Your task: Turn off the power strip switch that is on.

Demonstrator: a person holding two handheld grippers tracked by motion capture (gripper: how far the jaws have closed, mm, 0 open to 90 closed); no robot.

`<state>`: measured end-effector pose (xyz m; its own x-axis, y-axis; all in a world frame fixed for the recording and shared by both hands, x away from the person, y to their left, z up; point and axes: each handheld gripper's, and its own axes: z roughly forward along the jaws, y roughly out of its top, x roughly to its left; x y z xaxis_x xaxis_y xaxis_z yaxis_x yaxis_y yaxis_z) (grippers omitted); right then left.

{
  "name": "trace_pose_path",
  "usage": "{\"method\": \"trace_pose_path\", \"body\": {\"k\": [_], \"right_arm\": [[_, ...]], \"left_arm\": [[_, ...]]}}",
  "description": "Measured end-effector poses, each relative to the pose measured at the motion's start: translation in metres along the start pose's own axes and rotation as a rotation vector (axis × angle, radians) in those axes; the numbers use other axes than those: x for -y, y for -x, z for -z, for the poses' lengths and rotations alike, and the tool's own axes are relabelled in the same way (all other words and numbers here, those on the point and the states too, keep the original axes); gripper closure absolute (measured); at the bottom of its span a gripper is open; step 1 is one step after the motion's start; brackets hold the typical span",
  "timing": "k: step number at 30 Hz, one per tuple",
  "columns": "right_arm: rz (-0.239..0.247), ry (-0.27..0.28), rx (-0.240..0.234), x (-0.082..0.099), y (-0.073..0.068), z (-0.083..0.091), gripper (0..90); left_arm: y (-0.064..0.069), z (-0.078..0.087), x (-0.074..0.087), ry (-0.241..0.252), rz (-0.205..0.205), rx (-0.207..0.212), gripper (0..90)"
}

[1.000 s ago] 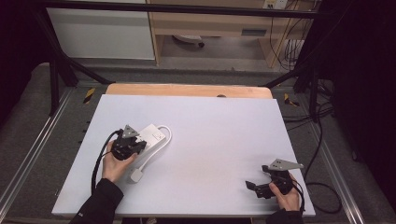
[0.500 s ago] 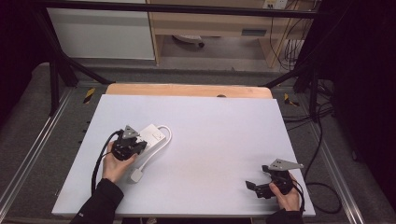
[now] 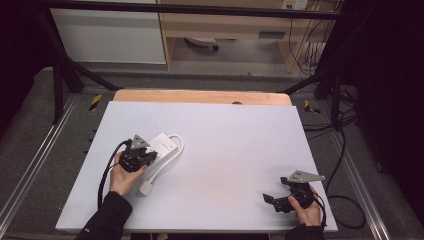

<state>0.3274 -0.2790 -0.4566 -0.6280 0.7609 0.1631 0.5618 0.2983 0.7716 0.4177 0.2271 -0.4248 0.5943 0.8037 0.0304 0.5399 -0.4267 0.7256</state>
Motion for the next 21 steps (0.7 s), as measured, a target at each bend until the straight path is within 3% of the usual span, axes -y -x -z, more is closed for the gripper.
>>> {"method": "trace_pose_path", "body": {"k": [3, 21], "right_arm": [[-0.002, -0.001, 0.000, 0.0000, -0.0001, 0.0000, 0.7], [-0.006, -0.001, -0.001, -0.0001, -0.0001, 0.0002, 0.7]], "left_arm": [[0.0002, -0.0006, 0.0002, -0.018, -0.003, -0.003, 90.0], [-0.0001, -0.0003, 0.0022, 0.001, -0.018, -0.002, 90.0]]}}
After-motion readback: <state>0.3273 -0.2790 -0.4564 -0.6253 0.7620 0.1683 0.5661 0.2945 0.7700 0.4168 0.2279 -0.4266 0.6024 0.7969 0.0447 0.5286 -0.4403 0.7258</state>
